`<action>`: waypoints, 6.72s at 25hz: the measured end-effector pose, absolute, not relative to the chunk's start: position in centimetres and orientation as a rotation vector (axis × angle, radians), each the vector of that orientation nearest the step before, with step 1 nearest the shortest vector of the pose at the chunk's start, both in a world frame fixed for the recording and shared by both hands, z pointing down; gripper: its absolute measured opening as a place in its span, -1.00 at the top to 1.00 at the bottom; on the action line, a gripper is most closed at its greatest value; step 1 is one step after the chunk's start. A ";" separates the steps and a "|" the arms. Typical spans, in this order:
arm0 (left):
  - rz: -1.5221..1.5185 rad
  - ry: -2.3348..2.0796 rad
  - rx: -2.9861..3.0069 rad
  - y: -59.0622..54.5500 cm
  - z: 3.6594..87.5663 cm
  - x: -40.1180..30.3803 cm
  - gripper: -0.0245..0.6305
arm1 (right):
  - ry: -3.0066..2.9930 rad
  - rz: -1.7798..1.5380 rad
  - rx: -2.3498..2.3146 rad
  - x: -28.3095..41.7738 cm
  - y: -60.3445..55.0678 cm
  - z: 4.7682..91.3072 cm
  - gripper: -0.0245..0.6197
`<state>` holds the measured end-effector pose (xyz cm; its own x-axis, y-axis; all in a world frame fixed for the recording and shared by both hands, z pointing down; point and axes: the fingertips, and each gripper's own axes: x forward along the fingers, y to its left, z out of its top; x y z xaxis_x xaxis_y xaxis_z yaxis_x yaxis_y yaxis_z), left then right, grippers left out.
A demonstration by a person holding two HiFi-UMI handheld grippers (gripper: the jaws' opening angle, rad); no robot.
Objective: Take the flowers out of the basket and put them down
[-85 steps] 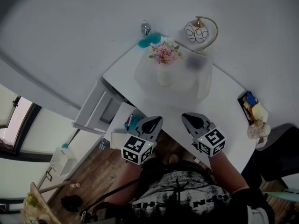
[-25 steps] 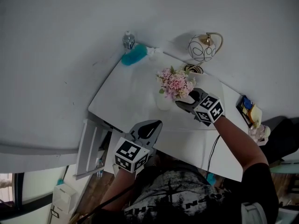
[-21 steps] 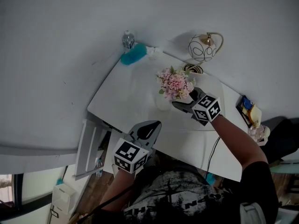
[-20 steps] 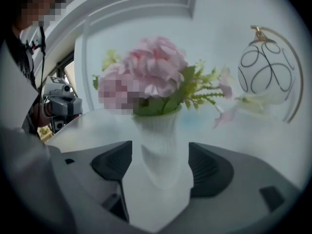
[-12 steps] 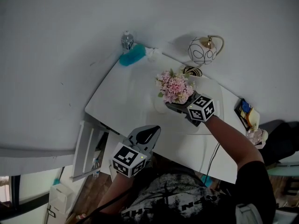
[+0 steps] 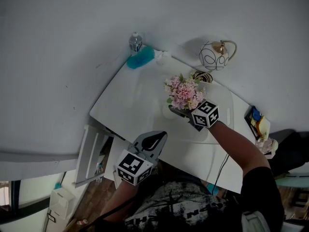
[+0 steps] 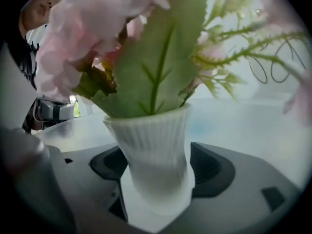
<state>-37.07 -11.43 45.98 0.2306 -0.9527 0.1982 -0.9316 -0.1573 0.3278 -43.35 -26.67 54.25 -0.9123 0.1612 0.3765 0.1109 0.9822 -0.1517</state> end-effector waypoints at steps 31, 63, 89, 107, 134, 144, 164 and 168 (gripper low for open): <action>-0.067 -1.760 2.211 -13.0 43.7 -35.9 0.88 | -2.802 0.118 -0.165 -38.4 -27.6 46.3 -0.19; -0.032 -1.460 2.504 -19.5 39.3 -14.8 0.88 | -3.031 0.100 0.042 -16.5 -29.4 28.2 -0.19; 0.069 -1.216 2.591 -20.9 42.1 0.8 0.88 | -2.987 0.105 0.629 6.6 -32.7 35.9 -0.18; 0.166 -1.182 2.507 -19.6 47.4 4.2 0.88 | -2.964 0.149 0.794 10.2 -30.5 47.3 -0.18; 0.275 -1.116 2.413 -19.2 53.4 5.3 0.88 | -2.970 0.105 0.956 10.5 -30.3 53.0 -0.18; 0.268 -1.118 2.415 -19.1 53.3 5.7 0.88 | -2.923 0.180 0.994 10.7 -30.4 54.5 -0.19; 0.232 -1.151 2.446 -18.8 51.4 6.6 0.88 | -2.833 0.270 1.017 15.1 -26.1 56.1 -0.19; 0.228 -1.161 2.459 -18.5 50.7 6.8 0.88 | -2.846 0.257 0.955 15.3 -24.3 55.0 -0.19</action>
<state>6.76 -18.50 50.75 0.6397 -0.7012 0.3149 -0.7682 -0.5691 0.2931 15.31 -24.33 54.97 -0.7917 -0.5853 0.1752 -0.6072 0.7855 -0.1199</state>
